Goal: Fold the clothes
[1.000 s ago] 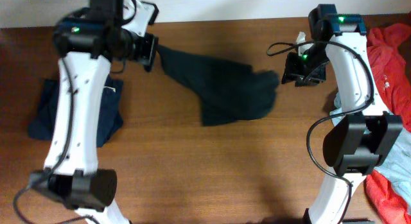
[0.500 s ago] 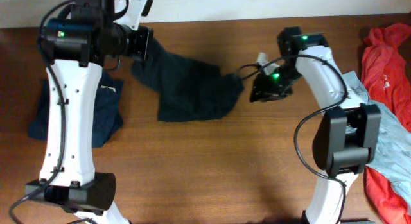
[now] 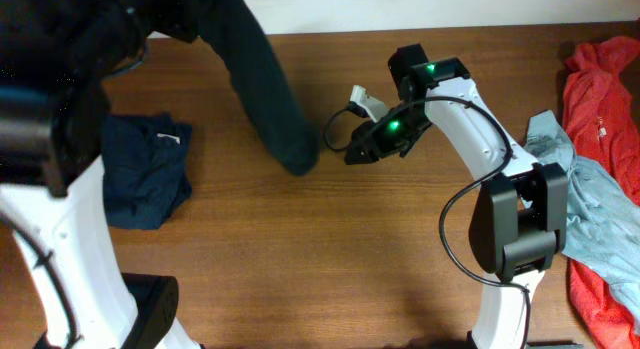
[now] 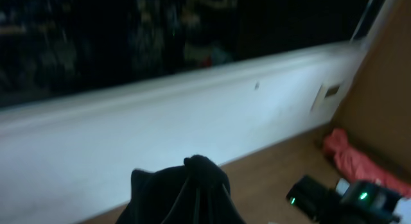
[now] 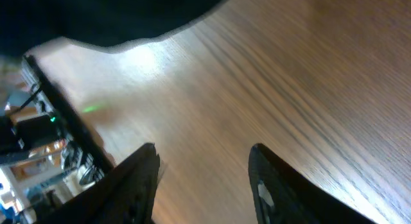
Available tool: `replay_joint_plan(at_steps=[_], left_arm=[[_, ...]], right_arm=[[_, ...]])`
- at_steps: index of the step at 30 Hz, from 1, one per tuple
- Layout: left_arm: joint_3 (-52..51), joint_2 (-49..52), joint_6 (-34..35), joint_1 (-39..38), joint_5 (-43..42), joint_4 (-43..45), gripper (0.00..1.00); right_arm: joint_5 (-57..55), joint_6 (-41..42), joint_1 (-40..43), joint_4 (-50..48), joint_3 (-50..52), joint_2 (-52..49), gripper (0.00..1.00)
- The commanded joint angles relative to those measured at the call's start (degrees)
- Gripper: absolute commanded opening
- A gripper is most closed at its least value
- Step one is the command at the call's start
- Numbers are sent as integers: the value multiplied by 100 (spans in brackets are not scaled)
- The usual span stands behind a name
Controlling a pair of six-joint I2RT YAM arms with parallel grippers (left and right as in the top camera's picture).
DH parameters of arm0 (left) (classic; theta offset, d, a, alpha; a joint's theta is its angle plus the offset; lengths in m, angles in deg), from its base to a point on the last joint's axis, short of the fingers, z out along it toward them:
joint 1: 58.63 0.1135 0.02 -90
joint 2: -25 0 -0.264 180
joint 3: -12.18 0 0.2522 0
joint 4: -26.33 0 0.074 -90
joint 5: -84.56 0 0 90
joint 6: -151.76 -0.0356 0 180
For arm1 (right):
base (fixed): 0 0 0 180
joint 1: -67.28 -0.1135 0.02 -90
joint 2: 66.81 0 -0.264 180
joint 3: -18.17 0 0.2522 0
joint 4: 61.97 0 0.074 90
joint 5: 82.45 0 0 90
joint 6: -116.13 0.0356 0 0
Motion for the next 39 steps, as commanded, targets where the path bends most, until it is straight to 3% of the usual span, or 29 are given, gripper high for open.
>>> replay_joint_plan(at_steps=[1,8,11,16,22,33,39], left_arm=[[304,-92,391,-20,-94,162,1],[372,-92,396,-345,-7,660,1],[372,-92,396,-560,549,942,0],[369,-90,387,-1027,2271,1257,1],[372,-92,348,-1204,2492,1545,0],[372,-92,350,-1237,2490,1762,1],[372,-92,350,-1294,2490,1902,1]], right_arm=[[708,-442,-42,-103,9,461,50],[890,-433,-122,-181,9,903,50],[883,-422,-186,-186,9,990,50],[883,-328,-249,-229,9,1019,51],[887,-271,-256,-321,-42,1021,51],[979,94,-256,-1519,-68,1019,71],[1434,358,-306,-2004,-66,1019,90]])
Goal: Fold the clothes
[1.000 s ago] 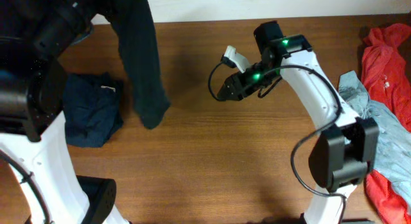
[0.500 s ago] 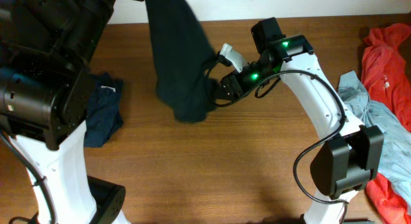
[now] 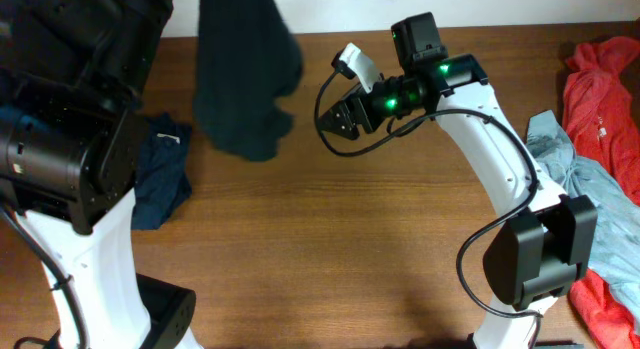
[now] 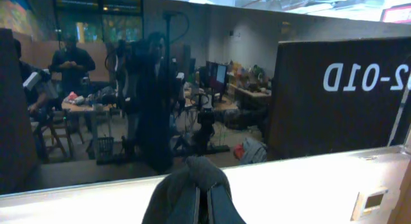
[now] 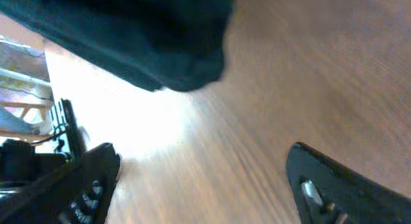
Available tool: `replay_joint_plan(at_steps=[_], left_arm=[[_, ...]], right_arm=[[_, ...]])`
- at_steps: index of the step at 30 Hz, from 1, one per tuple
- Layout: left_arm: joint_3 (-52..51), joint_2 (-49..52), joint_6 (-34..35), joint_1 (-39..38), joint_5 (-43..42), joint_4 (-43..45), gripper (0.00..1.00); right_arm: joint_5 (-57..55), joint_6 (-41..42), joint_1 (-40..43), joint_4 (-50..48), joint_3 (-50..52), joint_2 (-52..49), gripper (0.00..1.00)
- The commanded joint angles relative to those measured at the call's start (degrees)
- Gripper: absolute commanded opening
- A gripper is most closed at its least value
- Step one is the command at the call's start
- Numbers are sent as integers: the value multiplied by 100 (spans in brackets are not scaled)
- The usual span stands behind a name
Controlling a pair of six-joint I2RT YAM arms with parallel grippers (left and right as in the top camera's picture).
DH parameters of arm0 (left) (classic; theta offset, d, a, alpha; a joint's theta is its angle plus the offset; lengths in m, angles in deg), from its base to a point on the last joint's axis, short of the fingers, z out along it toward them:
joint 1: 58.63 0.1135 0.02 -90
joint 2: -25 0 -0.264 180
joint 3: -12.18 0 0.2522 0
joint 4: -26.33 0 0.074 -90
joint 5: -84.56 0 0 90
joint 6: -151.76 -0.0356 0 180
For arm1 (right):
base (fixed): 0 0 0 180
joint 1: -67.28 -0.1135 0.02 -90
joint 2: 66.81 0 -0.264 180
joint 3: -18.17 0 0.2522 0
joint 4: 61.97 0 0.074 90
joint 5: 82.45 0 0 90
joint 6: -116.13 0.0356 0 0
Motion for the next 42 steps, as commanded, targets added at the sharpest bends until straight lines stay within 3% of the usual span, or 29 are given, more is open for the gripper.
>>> replay_joint_plan(at_steps=[1,4,9,26,30,31,33,36,39,42], left_arm=[[68,-59,33,-44,63,101,1],[68,-59,33,-44,63,105,1],[68,-59,31,-44,48,114,0],[68,-96,-247,-44,195,363,1],[68,-96,-251,-44,197,372,0],[68,-96,-262,-44,199,369,0],[68,-96,-315,-44,197,365,0],[68,-96,-382,-44,308,358,1],[68,-96,-474,-42,413,319,1],[68,-96,-584,-42,577,214,1]], right_arm=[[490,146,-133,-122,-81,127,92],[614,144,-251,-310,-81,127,97],[931,146,-553,-570,-81,127,97],[662,146,-964,-90,-81,127,97],[643,146,-962,-92,-81,127,82],[645,149,-962,-92,-81,127,73],[645,149,-962,-90,-81,127,43],[645,240,-962,-72,-81,127,17],[649,428,-946,-68,-81,127,6],[667,472,-940,46,-101,149,4]])
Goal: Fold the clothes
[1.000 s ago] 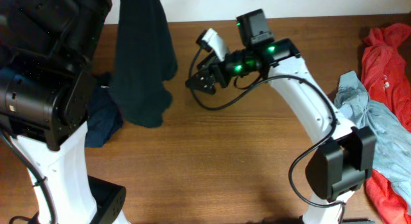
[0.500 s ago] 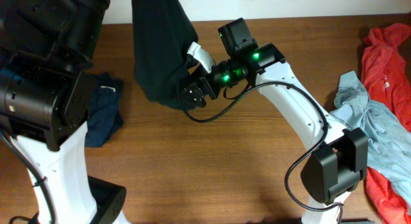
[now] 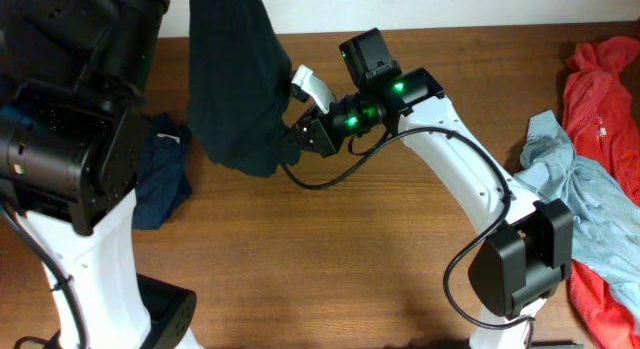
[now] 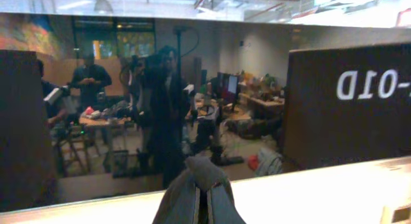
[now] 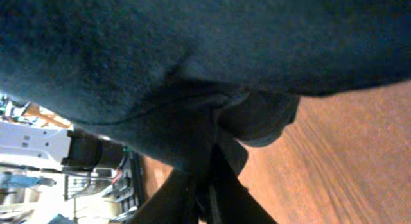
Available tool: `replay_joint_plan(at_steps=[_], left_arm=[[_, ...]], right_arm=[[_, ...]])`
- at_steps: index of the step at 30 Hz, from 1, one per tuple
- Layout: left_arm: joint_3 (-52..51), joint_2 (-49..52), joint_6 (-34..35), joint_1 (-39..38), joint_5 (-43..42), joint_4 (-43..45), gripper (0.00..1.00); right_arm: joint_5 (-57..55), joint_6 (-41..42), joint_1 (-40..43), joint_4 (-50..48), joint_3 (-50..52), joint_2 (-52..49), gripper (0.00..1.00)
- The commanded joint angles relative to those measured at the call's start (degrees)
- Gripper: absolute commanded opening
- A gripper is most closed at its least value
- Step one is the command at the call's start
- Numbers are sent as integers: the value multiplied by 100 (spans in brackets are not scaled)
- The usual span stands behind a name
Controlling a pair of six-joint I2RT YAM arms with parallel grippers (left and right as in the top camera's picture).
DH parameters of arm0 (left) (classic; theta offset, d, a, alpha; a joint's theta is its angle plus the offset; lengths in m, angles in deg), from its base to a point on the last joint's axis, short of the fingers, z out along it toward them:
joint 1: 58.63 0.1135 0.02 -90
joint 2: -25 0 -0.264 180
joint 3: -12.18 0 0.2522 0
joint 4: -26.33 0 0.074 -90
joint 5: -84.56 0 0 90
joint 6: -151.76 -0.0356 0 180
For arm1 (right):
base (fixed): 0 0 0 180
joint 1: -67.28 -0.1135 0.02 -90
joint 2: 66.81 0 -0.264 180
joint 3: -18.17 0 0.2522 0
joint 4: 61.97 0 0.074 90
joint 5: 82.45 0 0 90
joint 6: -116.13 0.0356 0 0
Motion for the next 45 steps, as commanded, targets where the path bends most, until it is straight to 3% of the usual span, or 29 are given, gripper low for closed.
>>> replay_joint_plan(at_steps=[1,5,7,8,16,25,36,45], left_arm=[[68,-94,-264,-20,389,-52,1],[68,-94,-461,-17,861,-267,1],[68,-94,-568,-15,1182,-378,1],[68,-94,-605,-15,1569,-501,1],[68,-94,-802,-15,1947,-815,1],[68,-94,-935,-15,2490,-938,2],[66,-94,-903,-15,2474,-1537,5],[-168,-87,-645,-15,1401,-1956,5]], right_arm=[[50,98,28,107,-103,166,4],[-389,103,96,240,-116,431,4],[-881,103,175,341,-155,693,4],[-1657,264,315,400,-238,1134,4],[-3764,1106,1025,367,-352,2605,4],[-3853,1106,1650,201,-354,3379,4],[-4258,1478,2122,87,-358,3779,4],[-4299,1552,2122,258,-356,3801,4]])
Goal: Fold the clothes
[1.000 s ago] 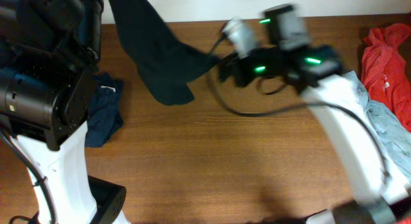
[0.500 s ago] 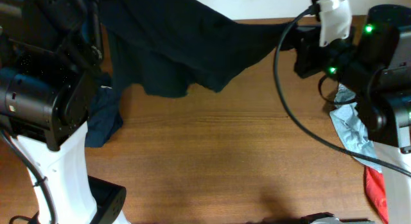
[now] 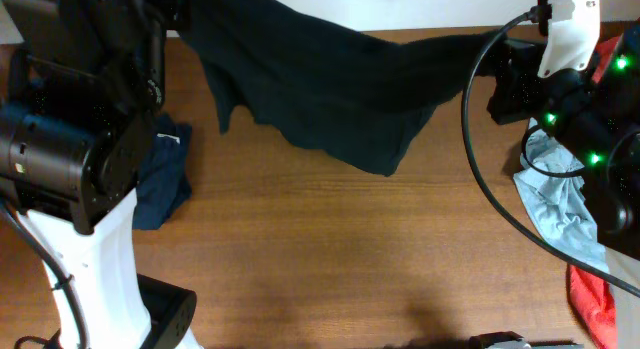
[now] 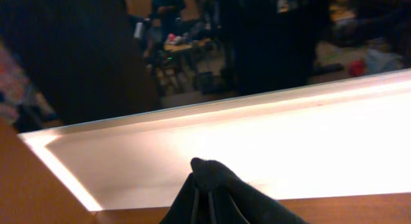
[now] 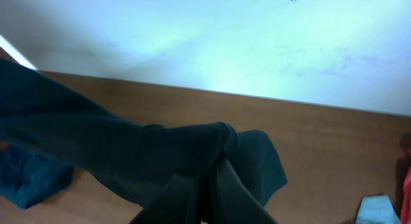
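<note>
A dark teal garment (image 3: 330, 79) hangs stretched in the air across the back of the wooden table (image 3: 320, 269). Its slack middle droops toward the table. My left gripper (image 4: 207, 179) is shut on one corner at the upper left, and cloth is bunched over the fingertips. My right gripper (image 5: 207, 176) is shut on the opposite end (image 5: 225, 137) at the upper right. In the overhead view the right gripper (image 3: 487, 74) is at the cloth's right tip. The left gripper is hidden there under its arm and the cloth.
A folded dark blue garment (image 3: 160, 179) lies at the left by the left arm's base. A light blue garment (image 3: 555, 199) and a red one (image 3: 590, 299) are piled at the right edge. A white wall runs behind the table.
My right gripper, shut on the garment's lower edge beside the left arm, is now far to the right. The garment hung in a bunch and is now spread wide between both grippers.
First my left gripper held the garment hanging with its end near the table, and the right gripper was open close by. Then the garment was higher, the right still open. Then the right was shut on the lower edge. Now the cloth is stretched between them.
</note>
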Available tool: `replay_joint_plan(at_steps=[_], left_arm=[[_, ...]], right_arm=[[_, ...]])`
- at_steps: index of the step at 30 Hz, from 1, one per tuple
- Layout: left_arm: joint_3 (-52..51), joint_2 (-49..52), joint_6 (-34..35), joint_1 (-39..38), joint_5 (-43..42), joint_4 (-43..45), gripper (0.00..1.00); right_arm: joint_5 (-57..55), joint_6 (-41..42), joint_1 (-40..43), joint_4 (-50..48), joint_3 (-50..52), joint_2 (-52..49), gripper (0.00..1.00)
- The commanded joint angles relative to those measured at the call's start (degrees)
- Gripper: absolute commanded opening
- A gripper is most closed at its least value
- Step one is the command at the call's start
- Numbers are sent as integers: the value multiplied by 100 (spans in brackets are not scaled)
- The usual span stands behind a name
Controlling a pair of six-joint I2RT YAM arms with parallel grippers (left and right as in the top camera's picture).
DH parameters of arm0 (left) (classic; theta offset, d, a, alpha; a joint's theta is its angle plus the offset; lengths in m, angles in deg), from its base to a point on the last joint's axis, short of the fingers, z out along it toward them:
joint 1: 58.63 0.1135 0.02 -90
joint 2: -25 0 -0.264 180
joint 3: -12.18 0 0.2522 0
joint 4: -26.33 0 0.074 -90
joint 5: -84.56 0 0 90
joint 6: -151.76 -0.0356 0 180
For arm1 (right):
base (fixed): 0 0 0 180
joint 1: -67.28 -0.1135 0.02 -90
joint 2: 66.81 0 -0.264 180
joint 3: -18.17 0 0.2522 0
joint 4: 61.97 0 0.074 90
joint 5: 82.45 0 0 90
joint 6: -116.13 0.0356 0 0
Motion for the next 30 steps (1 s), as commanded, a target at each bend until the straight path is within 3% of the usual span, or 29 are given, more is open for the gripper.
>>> replay_joint_plan(at_steps=[1,12,18,21,26,30], left_arm=[[-197,-87,269,-9,-514,15,5],[-1781,-76,833,522,-2020,-337,6],[-2267,-57,833,767,-2437,-437,12],[-2468,17,748,955,-2649,103,12],[-2551,284,391,1215,-3687,1851,18],[-2546,343,437,1360,-3941,2433,18]], right_arm=[[-131,85,42,66,-39,42,4],[-151,87,37,649,-39,-295,4],[-127,85,37,590,-39,-717,4],[-129,83,37,216,-39,-1060,4],[-129,37,48,-1167,-39,-1620,4],[-118,44,48,-1792,-39,-1742,4]])
